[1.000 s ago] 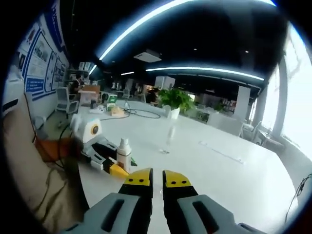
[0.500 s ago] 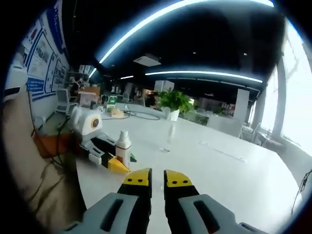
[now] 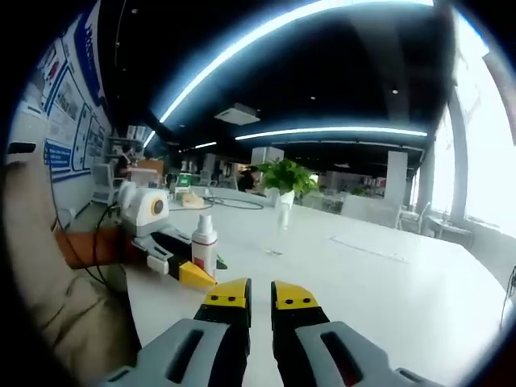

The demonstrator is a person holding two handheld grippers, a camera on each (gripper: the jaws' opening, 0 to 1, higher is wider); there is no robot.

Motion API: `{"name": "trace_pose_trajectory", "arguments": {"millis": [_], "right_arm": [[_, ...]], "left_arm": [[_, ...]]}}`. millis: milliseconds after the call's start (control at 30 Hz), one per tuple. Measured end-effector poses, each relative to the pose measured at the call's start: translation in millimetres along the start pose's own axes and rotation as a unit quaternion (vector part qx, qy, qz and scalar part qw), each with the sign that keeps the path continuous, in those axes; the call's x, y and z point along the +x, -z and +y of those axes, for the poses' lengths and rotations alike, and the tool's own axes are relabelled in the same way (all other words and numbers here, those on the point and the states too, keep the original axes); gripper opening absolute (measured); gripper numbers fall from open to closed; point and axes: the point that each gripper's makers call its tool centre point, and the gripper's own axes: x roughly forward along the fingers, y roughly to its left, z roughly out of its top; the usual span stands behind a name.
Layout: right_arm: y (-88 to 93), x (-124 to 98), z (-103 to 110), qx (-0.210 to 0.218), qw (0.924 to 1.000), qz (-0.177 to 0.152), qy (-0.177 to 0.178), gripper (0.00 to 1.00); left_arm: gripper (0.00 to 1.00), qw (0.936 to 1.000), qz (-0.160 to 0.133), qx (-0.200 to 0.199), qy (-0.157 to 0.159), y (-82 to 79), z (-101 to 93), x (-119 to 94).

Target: Clamp pump bottle remove cover press pump head put on cover

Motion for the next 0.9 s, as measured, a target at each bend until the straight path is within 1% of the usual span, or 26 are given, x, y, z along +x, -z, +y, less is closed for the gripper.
{"name": "trace_pose_trajectory", "arguments": {"millis": [133, 200, 267, 400, 533, 633, 700, 800, 867, 900], "right_arm": [[4.6, 1, 2, 0.009, 0.9999, -0.008, -0.004, 0.04], [4.3, 1, 2, 0.006, 0.9999, -0.01, -0.008, 0.04], [4.6, 0, -4, 0.004, 0.9999, -0.012, -0.009, 0.04], [6.9, -2, -1, -0.001, 0.9998, -0.017, -0.007, 0.04], [12.1, -3, -1, -0.007, 0.9998, -0.018, -0.006, 0.03], [13.5, -3, -1, -0.005, 0.9998, -0.019, -0.003, 0.0], [18.2, -2, -11, 0.001, 0.9999, -0.016, -0.004, 0.0], [21.7, -1, -15, 0.001, 0.9999, -0.013, -0.005, 0.0], [24.1, 0, -12, 0.0, 0.9999, -0.01, -0.007, 0.0], [24.4, 0, -8, -0.001, 0.9999, -0.009, -0.008, 0.0]], "left_arm": [[0.14, 1.0, 0.0, 0.002, 0.0, -0.2, -0.6, 0], [0.14, 1.0, 0.0, 0.002, 0.0, -0.1, -0.4, 0], [0.14, 1.0, 0.0, 0.002, 0.0, -0.2, -1.2, 0], [0.14, 1.0, 0.0, 0.002, 0.0, 0.1, -0.3, -1], [0.14, 1.0, 0.0, 0.003, 0.0, 0.5, 0.4, -1], [0.14, 1.0, 0.0, 0.003, 0.0, 0.5, 0.9, -1], [0.14, 1.0, 0.0, 0.004, -0.001, 0.4, 1.5, -1], [0.14, 1.0, 0.0, 0.005, -0.002, 0.4, 1.6, -1], [0.14, 1.0, 0.0, 0.005, -0.002, 0.6, 2.5, -1], [0.14, 1.0, 0.0, 0.004, -0.002, 0.6, 2.5, -1]]}}
